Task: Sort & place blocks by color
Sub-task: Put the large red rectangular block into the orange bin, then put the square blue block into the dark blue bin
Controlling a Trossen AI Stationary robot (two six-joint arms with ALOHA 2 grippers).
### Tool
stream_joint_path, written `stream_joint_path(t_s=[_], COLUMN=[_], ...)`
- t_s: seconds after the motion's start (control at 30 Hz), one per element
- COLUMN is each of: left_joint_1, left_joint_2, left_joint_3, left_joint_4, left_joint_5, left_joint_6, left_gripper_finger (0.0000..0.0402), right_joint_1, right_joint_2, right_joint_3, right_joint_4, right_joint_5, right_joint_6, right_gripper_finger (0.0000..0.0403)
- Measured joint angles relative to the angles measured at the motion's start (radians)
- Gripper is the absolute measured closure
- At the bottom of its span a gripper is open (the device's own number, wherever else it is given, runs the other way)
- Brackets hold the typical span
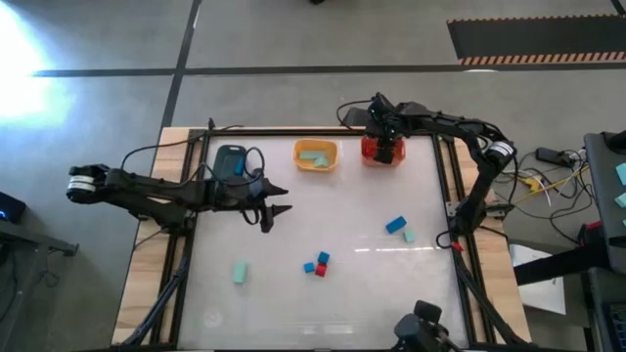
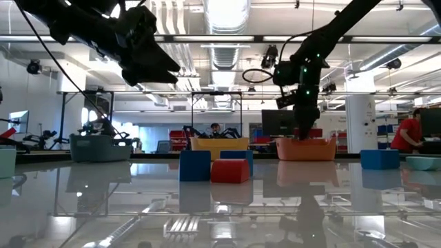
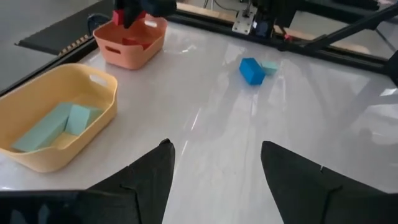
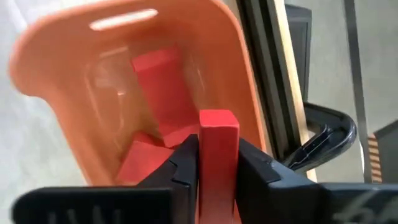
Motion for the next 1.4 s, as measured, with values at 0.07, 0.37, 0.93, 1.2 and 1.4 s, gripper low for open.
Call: stream_joint_path(t_s=[0.07,0.37,0.93,1.2,1.4], left_joint_1=[0.0,-0.002,-0.21,-0.302,-0.32], left_joint_2=[0.01,0.064,0.23,0.254,0.322], left_joint_3=[0.0,0.0,0.061,0.084,0.112], left_joint_4=[0.0,0.001,0.003,0.008,0.146], left_joint_5=[0.0,0.0,-0.001,-0.019,-0.044], left_joint_6=[-0.001,-0.086,-0.185,-0.179,-0.133], left_gripper_finger=[0.0178,0.0178,0.0178,0.0178,0.0178], right_joint_1=[0.0,0.019,0.551,0.845,0.987], right_joint_2=[0.007,-0.053,-0.469,-0.509,-0.508], right_joint_3=[0.003,0.004,-0.211,-0.327,-0.339], right_joint_4=[0.004,-0.055,-0.007,0.299,0.389], right_joint_5=[0.02,0.03,-0.226,-0.182,0.0], right_joint_6=[0.016,0.152,0.577,0.64,0.545], right_gripper_finger=[0.0312,0.0243,0.0256,0.022,0.0208])
